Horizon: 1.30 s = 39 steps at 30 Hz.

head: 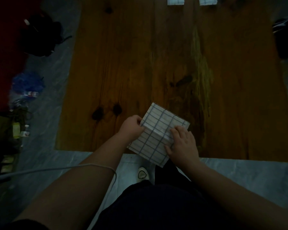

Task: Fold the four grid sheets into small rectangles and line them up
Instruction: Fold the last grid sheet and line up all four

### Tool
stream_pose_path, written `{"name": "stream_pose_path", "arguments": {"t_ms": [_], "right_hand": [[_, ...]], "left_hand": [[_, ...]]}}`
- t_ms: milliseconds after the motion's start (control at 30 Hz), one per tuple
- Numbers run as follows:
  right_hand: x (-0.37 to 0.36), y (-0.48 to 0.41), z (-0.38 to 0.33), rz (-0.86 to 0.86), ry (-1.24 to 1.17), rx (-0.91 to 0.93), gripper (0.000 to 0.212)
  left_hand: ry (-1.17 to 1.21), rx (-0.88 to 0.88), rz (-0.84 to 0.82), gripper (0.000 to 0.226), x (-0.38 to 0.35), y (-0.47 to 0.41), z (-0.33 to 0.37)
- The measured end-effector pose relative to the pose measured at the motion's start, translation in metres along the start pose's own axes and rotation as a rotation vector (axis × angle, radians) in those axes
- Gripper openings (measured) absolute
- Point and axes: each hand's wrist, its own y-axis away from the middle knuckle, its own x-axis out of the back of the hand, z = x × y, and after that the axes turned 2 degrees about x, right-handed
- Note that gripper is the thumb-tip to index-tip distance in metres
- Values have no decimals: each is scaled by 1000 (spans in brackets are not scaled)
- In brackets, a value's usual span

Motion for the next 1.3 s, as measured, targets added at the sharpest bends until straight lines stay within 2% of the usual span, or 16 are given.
{"name": "stream_pose_path", "arguments": {"t_ms": [100, 267, 333, 433, 633, 800, 900, 967, 1033, 1100, 1200, 1300], "right_hand": [[1, 0, 2, -6, -8, 10, 71], [10, 0, -9, -25, -85, 56, 78], [18, -2, -21, -29, -139, 81, 76], [29, -1, -38, -2, -231, 105, 67], [39, 9, -42, 6, -312, 69, 30], [53, 18, -42, 23, -315, 125, 19], [68, 15, -44, -51, -304, 117, 17], [80, 9, -45, -150, -357, 78, 15], [95, 1, -44, -249, -444, 35, 11], [108, -9, -39, -323, -513, 10, 10], [112, -31, -23, -319, -541, -46, 9], [88, -49, -6, -263, -456, -108, 9]], "left_hand": [[132, 20, -57, 19, 6, 6, 0], [319, -27, -97, 52, 13, 25, 0], [301, -100, -90, 50, 15, 33, 1], [299, -194, -107, 33, 14, 49, 2], [146, -335, -31, 24, 17, 71, 5], [-58, -377, 96, 15, 23, 82, 5], [-222, -401, 198, 4, 28, 82, 5], [-154, -385, 160, 4, 32, 83, 6], [67, -322, 51, 5, 35, 84, 10], [185, -274, 10, 4, 36, 80, 14], [219, -202, 67, 2, 28, 59, 11], [200, -100, 160, 2, 9, 33, -1]]}}
